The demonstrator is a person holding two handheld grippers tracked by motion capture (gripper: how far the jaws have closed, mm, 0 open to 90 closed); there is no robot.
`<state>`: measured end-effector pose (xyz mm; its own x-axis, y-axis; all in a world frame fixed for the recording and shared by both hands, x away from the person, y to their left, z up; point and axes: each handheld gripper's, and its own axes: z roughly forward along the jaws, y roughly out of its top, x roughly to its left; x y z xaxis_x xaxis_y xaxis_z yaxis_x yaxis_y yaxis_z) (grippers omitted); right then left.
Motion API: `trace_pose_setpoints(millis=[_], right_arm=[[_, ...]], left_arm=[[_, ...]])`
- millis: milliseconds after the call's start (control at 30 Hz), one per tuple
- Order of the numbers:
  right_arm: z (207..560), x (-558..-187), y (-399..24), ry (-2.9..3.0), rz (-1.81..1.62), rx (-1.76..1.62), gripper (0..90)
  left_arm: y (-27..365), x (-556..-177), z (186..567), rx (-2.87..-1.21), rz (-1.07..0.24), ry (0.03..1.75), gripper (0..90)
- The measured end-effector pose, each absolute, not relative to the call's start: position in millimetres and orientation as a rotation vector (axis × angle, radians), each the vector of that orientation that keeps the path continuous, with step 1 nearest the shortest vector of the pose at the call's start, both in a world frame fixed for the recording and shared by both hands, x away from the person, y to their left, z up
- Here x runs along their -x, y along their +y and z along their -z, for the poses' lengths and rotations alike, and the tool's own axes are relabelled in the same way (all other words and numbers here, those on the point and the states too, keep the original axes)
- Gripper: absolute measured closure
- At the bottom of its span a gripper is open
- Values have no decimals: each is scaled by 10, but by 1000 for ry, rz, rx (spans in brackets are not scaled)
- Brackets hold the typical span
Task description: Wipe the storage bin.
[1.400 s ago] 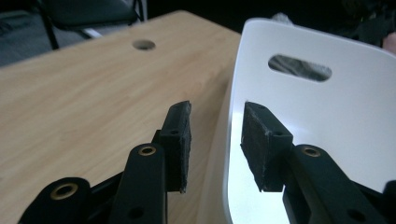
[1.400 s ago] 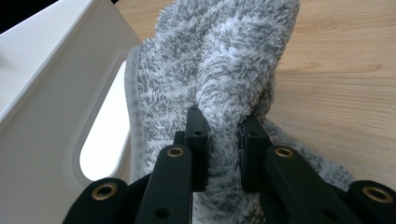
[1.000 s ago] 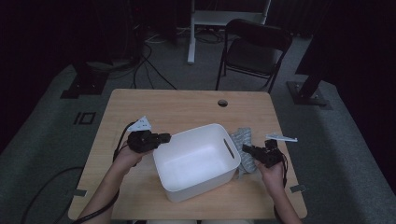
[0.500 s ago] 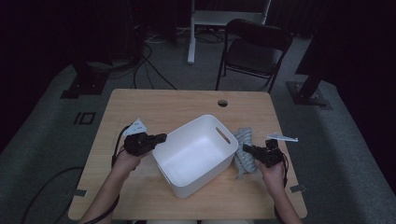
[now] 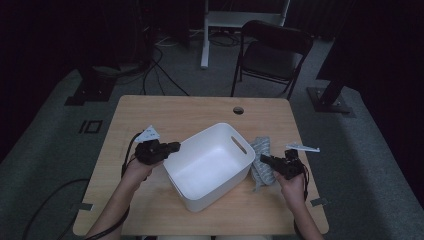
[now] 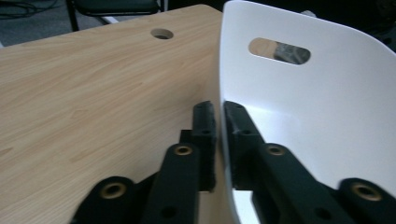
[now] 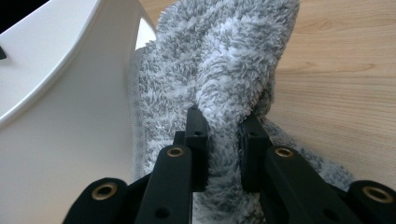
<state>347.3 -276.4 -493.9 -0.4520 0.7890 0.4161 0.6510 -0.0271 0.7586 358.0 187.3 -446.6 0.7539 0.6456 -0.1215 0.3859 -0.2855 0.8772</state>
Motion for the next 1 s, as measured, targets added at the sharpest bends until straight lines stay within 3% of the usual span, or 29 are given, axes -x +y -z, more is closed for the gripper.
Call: trace_pose_setpoints(millis=[800, 1000], right_arm=[[4911, -3458, -2746, 2087, -1503, -1556, 784], [4873, -3428, -2757, 2075, -1524, -1549, 784]], left_arm=[[2186, -3360, 4492, -1835, -431, 941, 871], [2200, -3347, 4531, -1802, -409, 945, 866]])
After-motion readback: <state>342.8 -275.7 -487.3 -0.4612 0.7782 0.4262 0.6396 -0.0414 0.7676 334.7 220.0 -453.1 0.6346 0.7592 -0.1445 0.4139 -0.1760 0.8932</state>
